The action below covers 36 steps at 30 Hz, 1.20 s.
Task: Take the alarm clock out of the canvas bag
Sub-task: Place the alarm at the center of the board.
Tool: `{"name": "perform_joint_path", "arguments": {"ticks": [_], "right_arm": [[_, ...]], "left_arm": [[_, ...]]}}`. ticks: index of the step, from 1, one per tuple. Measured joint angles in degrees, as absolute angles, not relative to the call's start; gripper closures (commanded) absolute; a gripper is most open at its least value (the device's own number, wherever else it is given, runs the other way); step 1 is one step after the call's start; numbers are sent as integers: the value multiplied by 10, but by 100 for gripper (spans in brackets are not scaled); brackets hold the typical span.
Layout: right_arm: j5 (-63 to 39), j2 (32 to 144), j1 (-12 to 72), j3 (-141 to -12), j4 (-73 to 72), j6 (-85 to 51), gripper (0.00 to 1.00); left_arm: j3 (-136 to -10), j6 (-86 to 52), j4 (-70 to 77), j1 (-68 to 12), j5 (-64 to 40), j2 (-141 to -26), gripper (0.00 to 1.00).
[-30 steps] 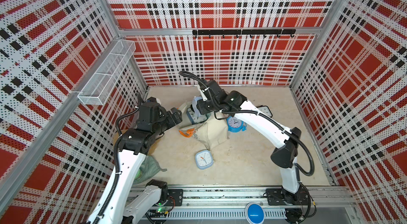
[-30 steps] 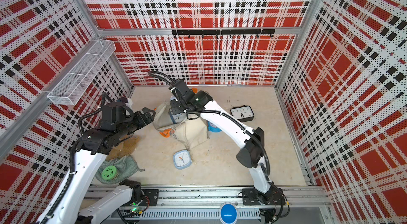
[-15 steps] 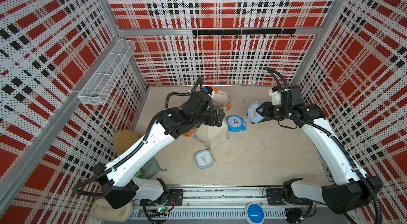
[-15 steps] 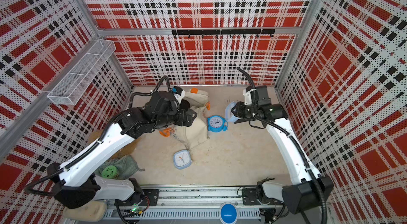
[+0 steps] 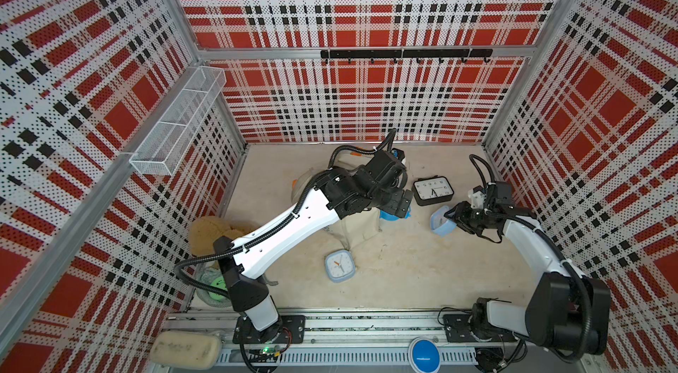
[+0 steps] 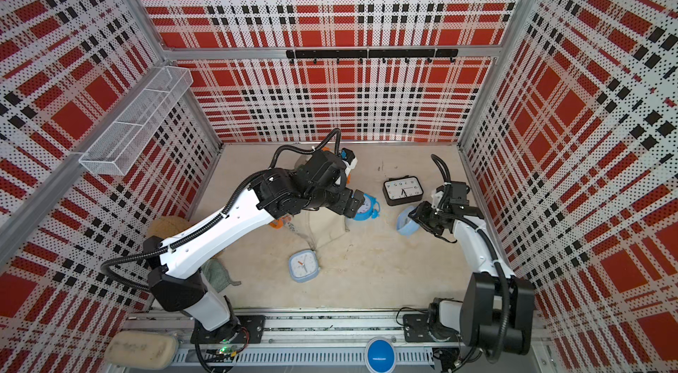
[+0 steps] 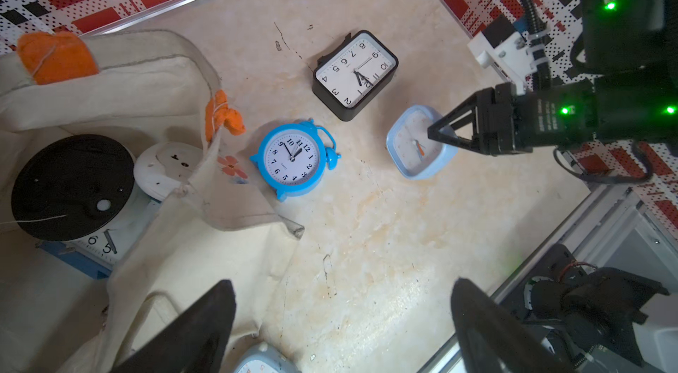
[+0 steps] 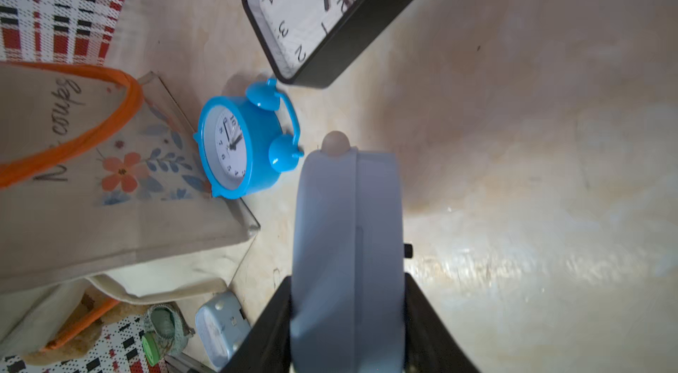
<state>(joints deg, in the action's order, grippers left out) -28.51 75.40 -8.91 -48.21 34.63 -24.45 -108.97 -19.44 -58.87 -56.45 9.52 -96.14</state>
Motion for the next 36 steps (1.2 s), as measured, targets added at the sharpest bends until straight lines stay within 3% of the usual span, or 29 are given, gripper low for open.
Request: {"name": "perform_joint_path", "arguments": {"ticks": [7, 13, 22, 27, 31, 36], "right_arm": [[-317, 849, -140, -484, 260, -257, 52], [-311, 880, -141, -491, 226, -277, 38], [-239, 905, -141, -519, 253, -274, 26], [-183, 903, -139, -552, 312, -270, 25], [-123, 858, -101, -614, 388, -260, 20], [-52, 788, 70, -755, 459, -256, 10]], "left_arm": [[-1093, -195, -600, -564, 96, -962, 5], [-1093, -194, -601, -564, 95, -964, 5], [-1089, -200, -602, -564, 105, -962, 4], [-1053, -234, -603, -553, 112, -936, 4], [-983, -282, -599, -514, 107, -880, 3], [-872, -338, -577, -402, 75, -771, 3]]}}
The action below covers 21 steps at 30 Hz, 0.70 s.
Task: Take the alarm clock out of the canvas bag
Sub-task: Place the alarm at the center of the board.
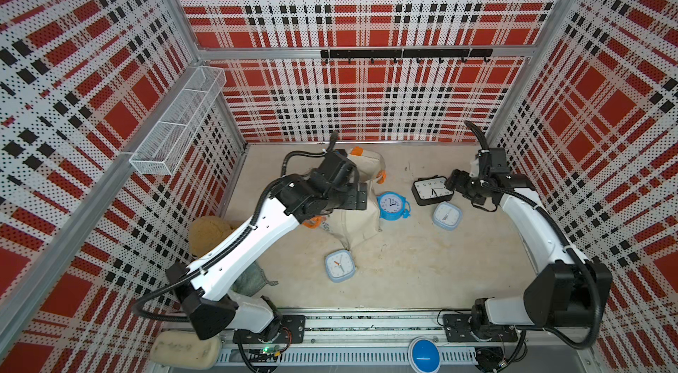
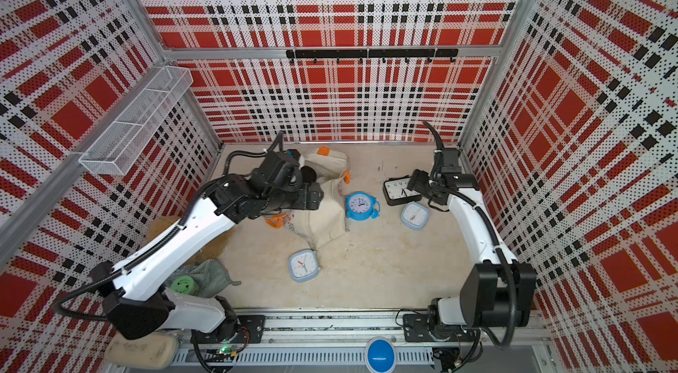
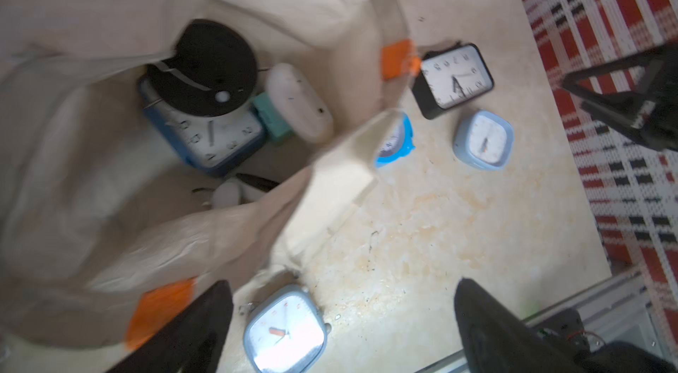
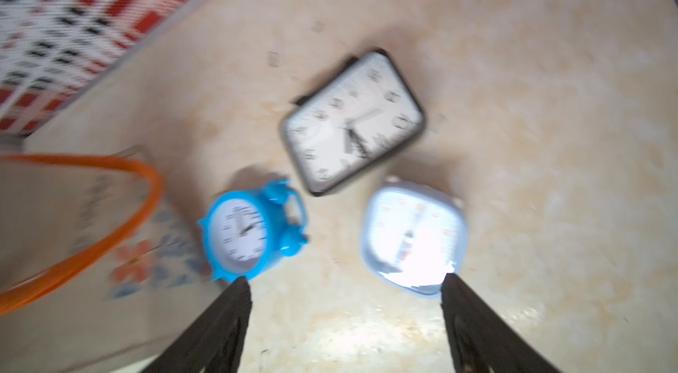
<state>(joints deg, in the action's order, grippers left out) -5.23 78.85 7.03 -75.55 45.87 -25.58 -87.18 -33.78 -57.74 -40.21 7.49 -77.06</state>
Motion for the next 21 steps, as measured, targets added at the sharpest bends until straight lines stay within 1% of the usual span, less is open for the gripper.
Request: {"name": "perform_joint_path", "arguments": {"ticks": [2, 5, 8, 10, 15, 18, 21], "right_arm": [[-27, 783, 164, -824, 488, -266, 8], [-2, 811, 291, -910, 532, -296, 7], [8, 870, 382, -985, 574, -333, 7], [14, 920, 423, -1032, 600, -362, 6], [22, 1022, 481, -1120, 647, -455, 6], [25, 1040, 491, -1128, 655, -515, 6], [32, 1052, 491, -1144, 664, -562, 6]], "left_arm": [[-836, -350, -573, -343, 58, -727, 3], [-806, -356, -571, -263, 36, -684, 3], [-801, -345, -574, -206, 31, -671, 2], [-801, -329, -576, -187, 43, -673, 1], [-847, -253, -587, -168, 85, -726, 1], [-897, -177, -572, -168, 110, -784, 1], [-920, -104, -545, -168, 119, -829, 1]]}}
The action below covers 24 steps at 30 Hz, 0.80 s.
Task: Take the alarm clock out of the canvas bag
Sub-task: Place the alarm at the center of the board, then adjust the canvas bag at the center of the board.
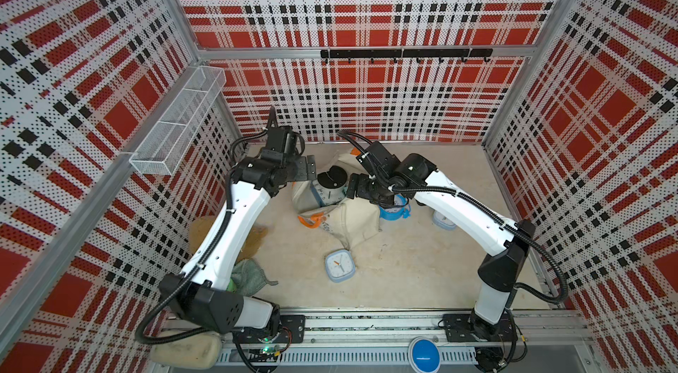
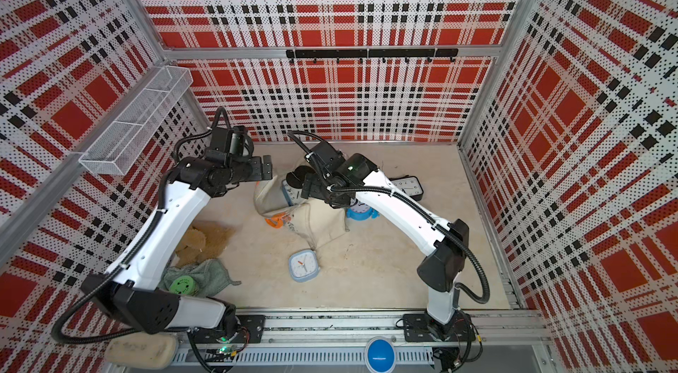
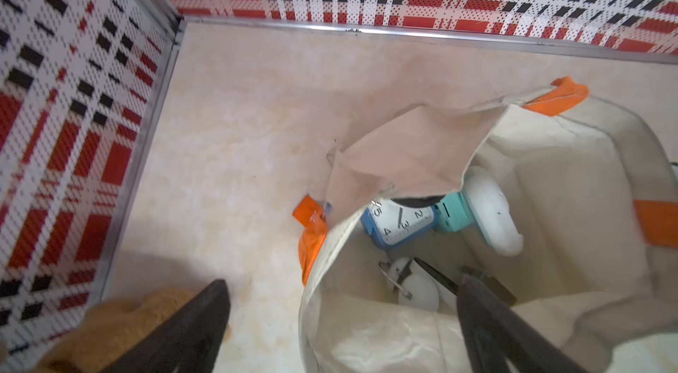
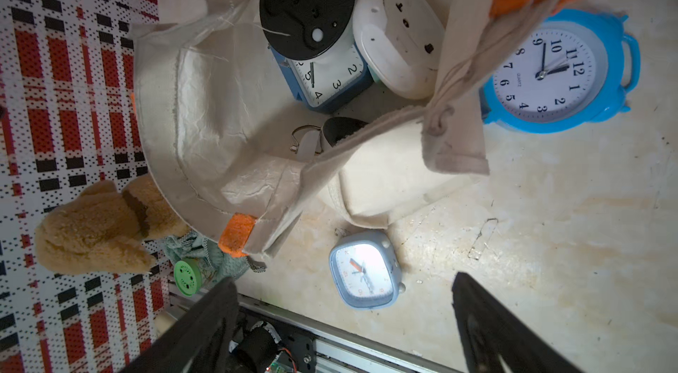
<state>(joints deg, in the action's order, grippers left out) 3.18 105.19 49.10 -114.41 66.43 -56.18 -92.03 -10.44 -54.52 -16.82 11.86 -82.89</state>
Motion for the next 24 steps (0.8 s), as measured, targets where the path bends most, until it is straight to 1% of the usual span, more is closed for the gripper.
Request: {"name": "perform_joint_path", "arguments": {"ticks": [6, 10, 13, 18, 22, 24], "right_arm": [[36, 1135, 486, -1262, 676, -598, 9], [29, 1191, 482, -1306, 679, -607, 11], [25, 1209, 481, -1305, 685, -614, 11], [20, 1207, 477, -1275, 681, -624, 15], [18, 1207, 475, -1258, 679, -626, 20], [17, 1207, 474, -1258, 678, -624, 26]], "left_arm": [[-931, -3, -494, -151, 64, -898, 0], [-964, 44, -484, -144, 20, -956, 1], [-985, 69, -480, -143, -12, -990, 3], [-1009, 93, -485, -143, -58, -1031, 9], [-1028, 100, -493, -146, -78, -1062, 11], [-1034, 102, -498, -151, -79, -1074, 13]]}}
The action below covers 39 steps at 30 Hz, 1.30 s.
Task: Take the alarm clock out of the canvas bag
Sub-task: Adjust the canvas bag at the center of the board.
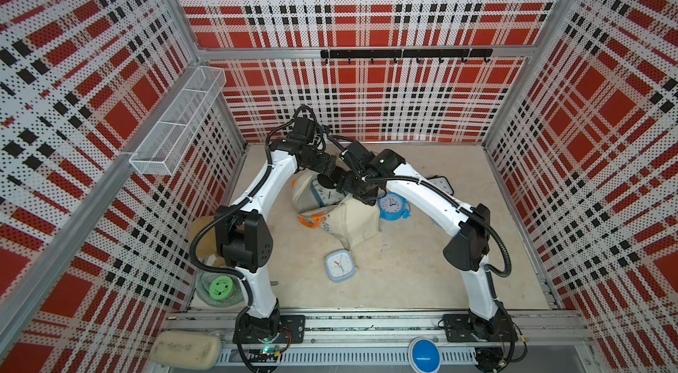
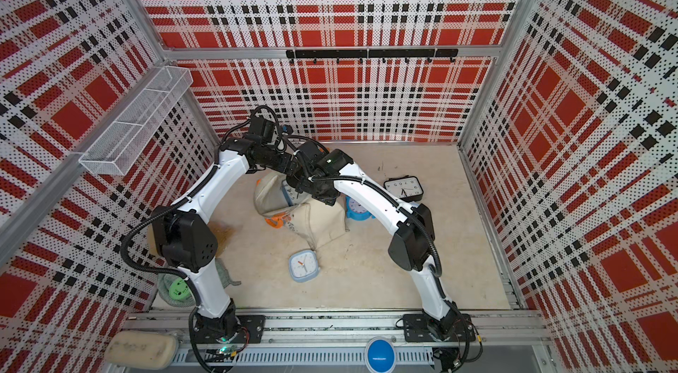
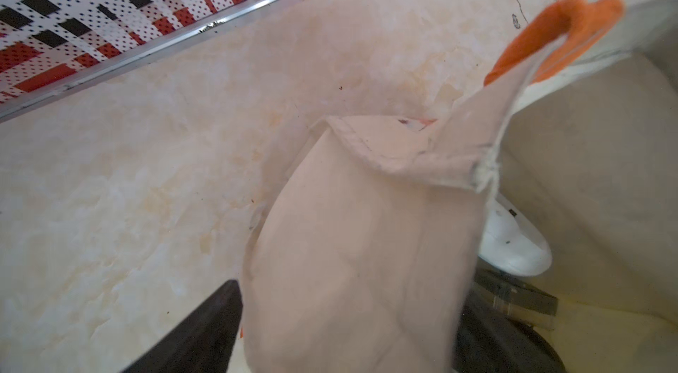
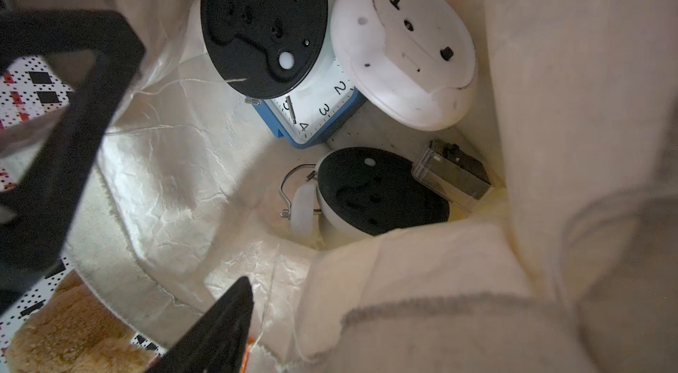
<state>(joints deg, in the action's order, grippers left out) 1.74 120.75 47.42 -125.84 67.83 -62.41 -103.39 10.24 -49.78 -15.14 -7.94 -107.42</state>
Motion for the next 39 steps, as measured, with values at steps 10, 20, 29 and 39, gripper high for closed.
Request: {"name": "perform_joint_path", "arguments": {"ticks": [10, 20, 29, 39], "right_arm": [[28, 1201, 472, -1235, 666, -607, 60], [48, 1145, 473, -1157, 651, -564, 97], [94, 1061, 485, -1053, 661, -491, 100], [158, 1024, 488, -974, 656, -427, 100]], "left_arm": [[-1059, 101, -510, -200, -43, -1104, 58], [-1035, 43, -508, -177, 35, -1084, 100], [-934, -48, -506, -127, 69, -969, 100], [-826, -133, -502, -117, 60, -869, 50]]}}
